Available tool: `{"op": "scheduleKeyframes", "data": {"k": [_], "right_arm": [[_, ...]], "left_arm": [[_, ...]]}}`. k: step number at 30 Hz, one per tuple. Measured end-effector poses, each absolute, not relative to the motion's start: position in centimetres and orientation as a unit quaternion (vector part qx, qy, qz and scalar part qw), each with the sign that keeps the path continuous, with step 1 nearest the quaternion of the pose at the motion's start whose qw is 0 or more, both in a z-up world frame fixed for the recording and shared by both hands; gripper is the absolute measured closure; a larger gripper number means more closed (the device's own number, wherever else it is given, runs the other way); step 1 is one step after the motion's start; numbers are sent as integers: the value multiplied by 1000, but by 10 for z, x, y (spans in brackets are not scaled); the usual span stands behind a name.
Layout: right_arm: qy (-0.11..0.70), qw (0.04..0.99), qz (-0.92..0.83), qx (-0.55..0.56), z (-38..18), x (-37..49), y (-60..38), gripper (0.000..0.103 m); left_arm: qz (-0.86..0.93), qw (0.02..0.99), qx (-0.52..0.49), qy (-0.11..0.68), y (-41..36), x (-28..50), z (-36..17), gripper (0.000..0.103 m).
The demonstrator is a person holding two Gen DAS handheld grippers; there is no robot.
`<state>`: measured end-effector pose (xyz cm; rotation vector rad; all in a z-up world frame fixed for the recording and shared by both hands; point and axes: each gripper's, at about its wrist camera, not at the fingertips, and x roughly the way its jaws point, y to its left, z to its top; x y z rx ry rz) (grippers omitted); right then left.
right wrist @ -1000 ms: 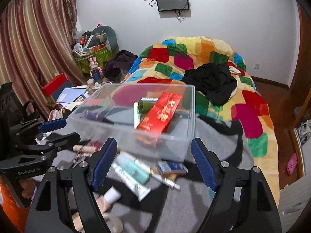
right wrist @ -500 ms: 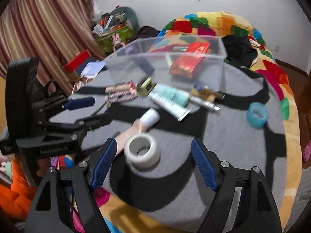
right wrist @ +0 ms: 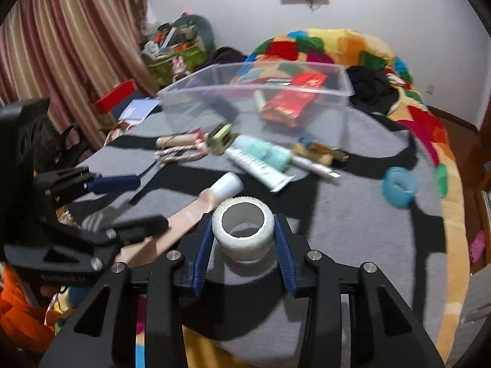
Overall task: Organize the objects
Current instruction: 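Grasp the beige tube with the left tool while the right tool grasps the white tape roll, then place the beige tube and white tape roll into the clear box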
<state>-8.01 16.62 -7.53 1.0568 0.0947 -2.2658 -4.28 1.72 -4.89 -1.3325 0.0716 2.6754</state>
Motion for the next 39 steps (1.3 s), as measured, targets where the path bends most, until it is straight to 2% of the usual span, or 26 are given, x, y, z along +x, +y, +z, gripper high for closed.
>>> {"op": "scheduleKeyframes", "data": {"k": [6,9,10,14,27,39], "right_arm": [[17,277,-877,392,-68,-88,189,67],[9,269,-881,390,-66,-89,196,67],[8,268,-881,389,-66,-90,197,67],[7,265,-882,389,-66,-93,198,67],[2,277,-886,371,-53,-108,180,67],[8,278,-902,330,-18,-138,152,67]], "left_arm": [[886,100,-450,47,44,-64,-57,35],[883,105,-456,38,47,-76,-64,40],[884,105,-454,29,46,-79,-64,44],[888,93,-449,16,39,-83,-63,80],[910,49,-410,-44,-9,-70,-34,81],[936,15,-348,-48,-45,-83,19,81]]}}
